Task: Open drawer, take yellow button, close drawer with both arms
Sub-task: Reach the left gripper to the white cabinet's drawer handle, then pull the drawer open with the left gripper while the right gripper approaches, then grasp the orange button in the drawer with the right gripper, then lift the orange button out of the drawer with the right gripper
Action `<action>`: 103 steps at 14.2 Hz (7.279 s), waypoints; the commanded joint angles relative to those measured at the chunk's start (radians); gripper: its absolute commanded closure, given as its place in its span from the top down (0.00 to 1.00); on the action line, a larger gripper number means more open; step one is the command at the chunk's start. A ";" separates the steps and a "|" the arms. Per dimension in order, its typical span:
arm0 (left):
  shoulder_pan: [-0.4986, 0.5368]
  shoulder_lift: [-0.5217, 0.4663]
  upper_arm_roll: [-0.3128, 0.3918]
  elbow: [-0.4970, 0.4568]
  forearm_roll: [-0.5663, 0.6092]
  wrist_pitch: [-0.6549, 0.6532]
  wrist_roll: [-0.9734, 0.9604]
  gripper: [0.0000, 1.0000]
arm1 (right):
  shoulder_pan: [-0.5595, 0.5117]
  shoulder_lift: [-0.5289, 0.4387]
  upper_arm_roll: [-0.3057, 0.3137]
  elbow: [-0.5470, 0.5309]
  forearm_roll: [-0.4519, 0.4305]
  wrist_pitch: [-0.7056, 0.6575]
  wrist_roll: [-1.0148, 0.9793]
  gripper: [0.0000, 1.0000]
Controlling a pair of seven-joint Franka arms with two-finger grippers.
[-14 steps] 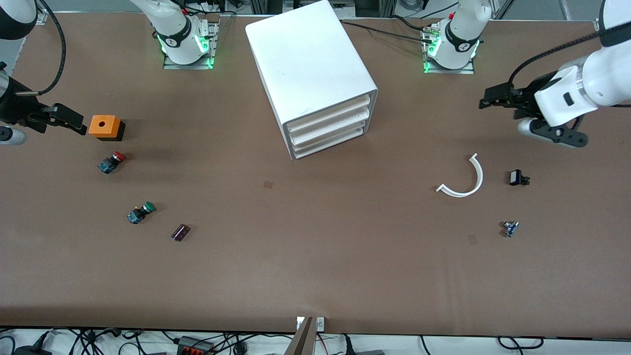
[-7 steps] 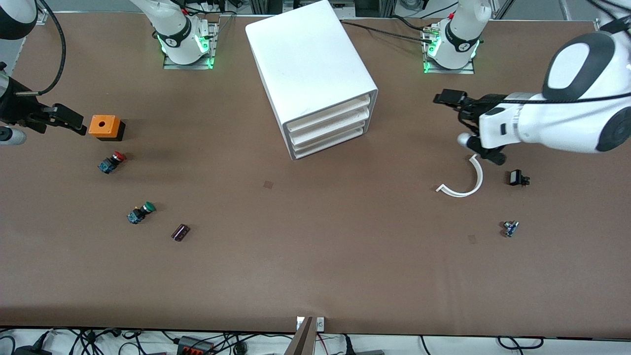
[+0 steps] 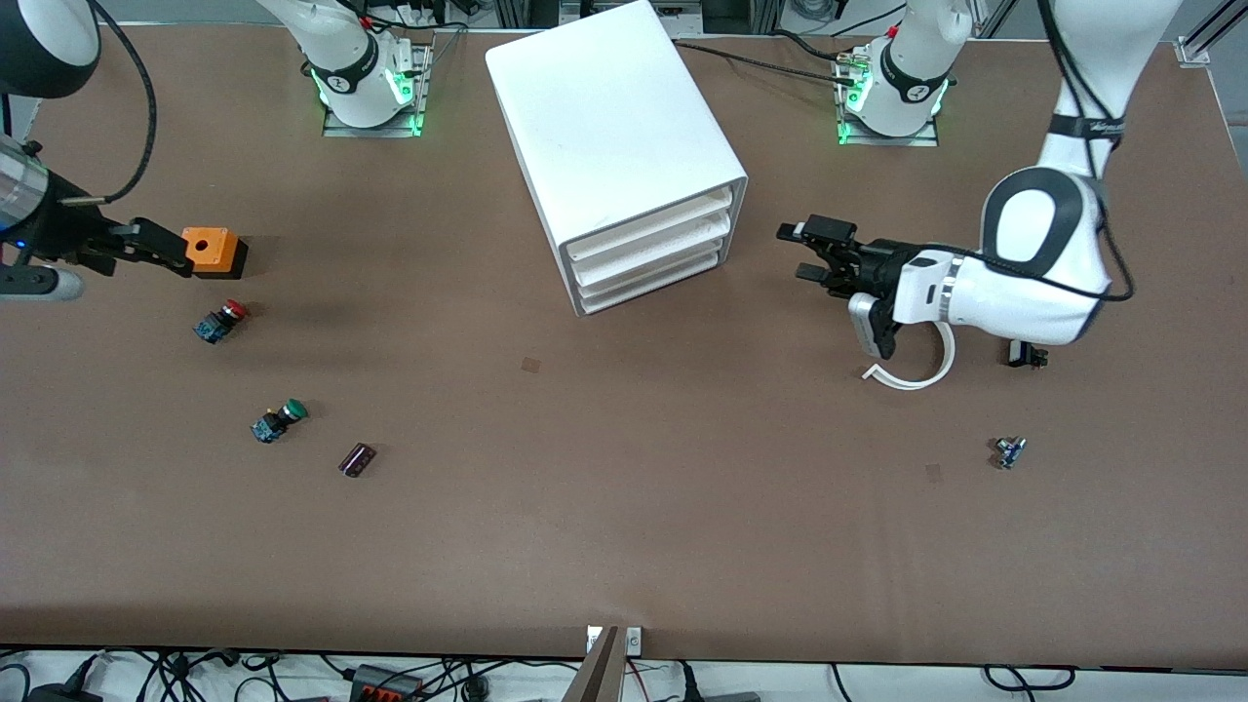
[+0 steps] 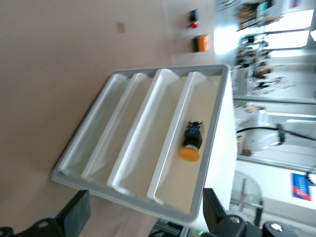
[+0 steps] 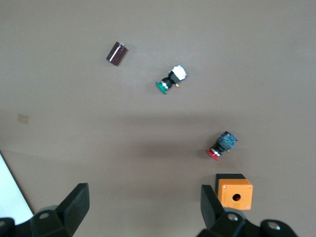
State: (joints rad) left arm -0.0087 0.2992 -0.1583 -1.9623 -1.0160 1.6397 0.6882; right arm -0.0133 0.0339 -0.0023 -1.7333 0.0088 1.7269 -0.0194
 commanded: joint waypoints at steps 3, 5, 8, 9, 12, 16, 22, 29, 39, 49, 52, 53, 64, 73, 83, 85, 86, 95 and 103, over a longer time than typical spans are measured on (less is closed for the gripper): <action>0.003 0.053 -0.055 -0.101 -0.206 0.022 0.144 0.99 | 0.104 0.011 0.001 0.001 0.016 0.013 0.002 1.00; 0.001 0.092 -0.079 -0.107 -0.216 0.020 0.227 0.91 | 0.139 0.023 0.001 0.005 0.017 0.019 0.089 1.00; -0.008 0.100 -0.101 -0.128 -0.217 0.020 0.238 0.77 | 0.199 0.060 0.001 0.047 0.017 0.017 0.185 1.00; -0.010 0.100 -0.101 -0.136 -0.217 0.020 0.238 0.73 | 0.217 0.060 0.001 0.051 0.017 0.017 0.235 1.00; -0.034 0.101 -0.102 -0.144 -0.217 0.020 0.238 0.66 | 0.279 0.072 0.001 0.073 0.010 0.014 0.395 1.00; -0.042 0.107 -0.102 -0.159 -0.225 0.022 0.255 0.64 | 0.299 0.087 0.001 0.078 0.016 0.007 0.469 1.00; -0.054 0.110 -0.102 -0.161 -0.225 0.022 0.303 0.06 | 0.308 0.086 0.001 0.083 0.019 0.014 0.509 1.00; -0.048 0.110 -0.101 -0.147 -0.219 0.019 0.300 0.02 | 0.352 0.115 0.001 0.146 0.017 0.008 0.521 1.00; -0.022 0.264 -0.012 0.184 0.000 0.017 0.170 0.03 | 0.493 0.227 0.001 0.268 0.060 0.008 0.945 1.00; 0.029 0.238 -0.006 0.272 0.121 -0.067 -0.049 1.00 | 0.673 0.510 0.001 0.600 0.083 0.031 1.706 1.00; 0.032 0.225 -0.007 0.411 0.284 -0.167 -0.284 1.00 | 0.707 0.549 0.001 0.610 0.083 0.092 1.828 1.00; 0.029 0.225 -0.007 0.463 0.351 -0.202 -0.368 1.00 | 0.716 0.557 0.001 0.610 0.085 0.098 1.848 1.00; 0.027 0.236 -0.004 0.764 0.922 -0.239 -0.566 1.00 | 0.777 0.673 0.025 0.652 0.118 0.177 2.095 1.00; 0.027 0.236 -0.004 0.819 1.028 -0.150 -0.855 1.00 | 0.780 0.695 0.027 0.655 0.191 0.183 2.103 1.00; 0.032 0.235 -0.006 0.816 1.018 -0.150 -0.921 1.00 | 0.786 0.707 0.027 0.655 0.247 0.180 2.119 1.00; 0.032 0.235 -0.006 0.816 1.018 -0.150 -0.921 1.00 | 0.791 0.707 0.025 0.653 0.246 0.168 2.119 1.00; 0.032 0.235 -0.006 0.816 1.018 -0.150 -0.921 1.00 | 0.790 0.707 0.025 0.653 0.246 0.163 2.119 1.00; 0.032 0.233 -0.006 0.816 1.018 -0.150 -0.921 1.00 | 0.796 0.707 0.027 0.652 0.244 0.160 2.116 0.19; 0.030 0.233 -0.006 0.816 1.018 -0.150 -0.923 1.00 | 0.794 0.698 0.024 0.682 0.247 0.160 2.118 0.05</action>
State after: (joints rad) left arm 0.0225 0.5212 -0.1616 -1.1726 -0.0092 1.4933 -0.2253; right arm 0.7861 0.7274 0.0219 -1.1002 0.2416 1.9067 2.0706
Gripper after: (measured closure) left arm 0.000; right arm 0.590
